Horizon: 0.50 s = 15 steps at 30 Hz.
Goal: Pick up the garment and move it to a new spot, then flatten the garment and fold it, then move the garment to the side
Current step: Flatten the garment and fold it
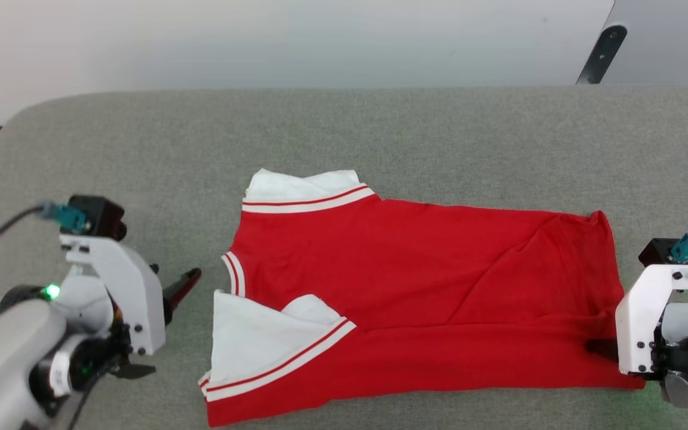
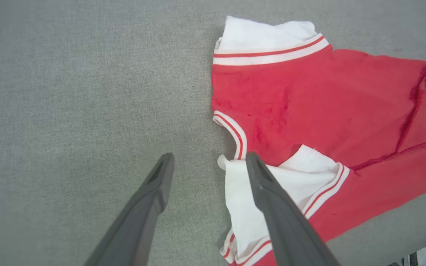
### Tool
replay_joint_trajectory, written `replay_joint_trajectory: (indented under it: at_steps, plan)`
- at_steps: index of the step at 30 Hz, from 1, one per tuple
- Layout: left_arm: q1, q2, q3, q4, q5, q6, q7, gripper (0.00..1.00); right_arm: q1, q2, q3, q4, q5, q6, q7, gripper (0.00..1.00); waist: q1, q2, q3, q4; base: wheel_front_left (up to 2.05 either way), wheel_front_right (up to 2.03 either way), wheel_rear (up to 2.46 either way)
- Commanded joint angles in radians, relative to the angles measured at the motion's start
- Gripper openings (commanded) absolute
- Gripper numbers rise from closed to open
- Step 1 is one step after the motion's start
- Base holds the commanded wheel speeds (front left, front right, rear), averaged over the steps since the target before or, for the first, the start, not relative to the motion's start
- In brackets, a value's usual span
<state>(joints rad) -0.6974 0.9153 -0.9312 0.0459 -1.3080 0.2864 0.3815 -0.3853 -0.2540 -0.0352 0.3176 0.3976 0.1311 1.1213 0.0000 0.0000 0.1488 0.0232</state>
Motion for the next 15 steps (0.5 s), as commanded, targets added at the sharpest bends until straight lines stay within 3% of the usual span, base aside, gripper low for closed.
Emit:
replay_joint_trajectory:
  at_steps: [1,12,15]
  plan:
    - [0.027,-0.001,0.013,0.002,0.011,-0.01,-0.051,1.0,0.008,-0.006,0.005,0.008,-0.01,-0.001,-0.012,1.0,0.0,0.0,-0.013,0.0,0.0,0.0,0.0]
    - [0.23,-0.05,0.084,0.045,0.129,-0.047,-0.578,1.0,0.018,-0.053,0.038,-0.015,0.049,-0.001,-0.182,1.0,0.0,0.0,-0.071,-0.001,0.0,0.0,0.0]
    - [0.283,-0.084,0.116,0.042,0.165,-0.047,-0.637,1.0,0.052,-0.073,0.039,-0.059,0.076,-0.001,-0.258,1.0,0.0,0.0,-0.091,0.007,0.0,0.0,0.0]
